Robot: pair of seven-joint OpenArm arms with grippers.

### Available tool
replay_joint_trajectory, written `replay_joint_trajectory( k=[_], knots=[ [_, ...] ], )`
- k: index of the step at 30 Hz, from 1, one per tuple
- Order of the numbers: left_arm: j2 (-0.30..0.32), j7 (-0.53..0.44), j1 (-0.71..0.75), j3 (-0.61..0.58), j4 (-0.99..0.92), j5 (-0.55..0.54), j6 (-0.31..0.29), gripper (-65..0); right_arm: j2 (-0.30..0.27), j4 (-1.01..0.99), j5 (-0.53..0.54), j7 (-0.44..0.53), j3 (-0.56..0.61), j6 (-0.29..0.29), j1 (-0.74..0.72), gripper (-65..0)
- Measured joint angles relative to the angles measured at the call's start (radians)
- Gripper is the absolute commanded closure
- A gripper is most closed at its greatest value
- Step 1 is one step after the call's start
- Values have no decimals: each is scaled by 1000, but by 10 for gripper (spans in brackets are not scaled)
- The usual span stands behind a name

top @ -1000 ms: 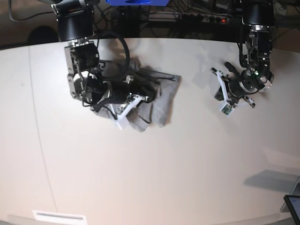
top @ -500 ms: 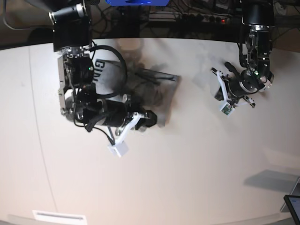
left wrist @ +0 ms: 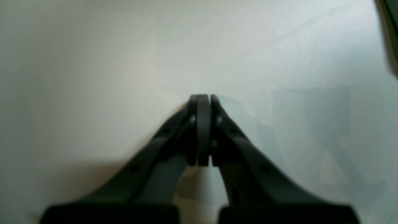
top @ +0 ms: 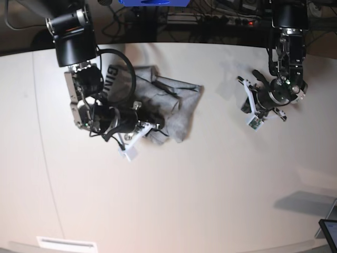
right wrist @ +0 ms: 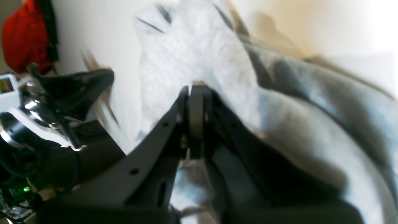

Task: Fold the T-shirt properly
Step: 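Tuck and flatten the bundle's loose end with the right gripper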

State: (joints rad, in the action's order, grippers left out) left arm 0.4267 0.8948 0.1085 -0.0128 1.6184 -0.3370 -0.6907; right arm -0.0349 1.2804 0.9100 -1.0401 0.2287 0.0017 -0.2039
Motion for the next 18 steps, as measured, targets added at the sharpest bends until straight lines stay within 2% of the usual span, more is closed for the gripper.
replay_joint_trajectory(
  k=[3,7,13,18],
  knots=[
    [0,0,-1,0,0,0,0,0,-13,-22,4,78,71,1,-6,0],
    [0,-1,0,0,0,0,0,0,-20,-34,11,105,118,5,-9,0],
    [0,-1,0,0,0,0,0,0,-21,-16,9,102,119,4,-8,0],
    [0,-1,0,-2,0,0,0,0,-43,140,-12,27,128,-14,13,0]
  ],
)
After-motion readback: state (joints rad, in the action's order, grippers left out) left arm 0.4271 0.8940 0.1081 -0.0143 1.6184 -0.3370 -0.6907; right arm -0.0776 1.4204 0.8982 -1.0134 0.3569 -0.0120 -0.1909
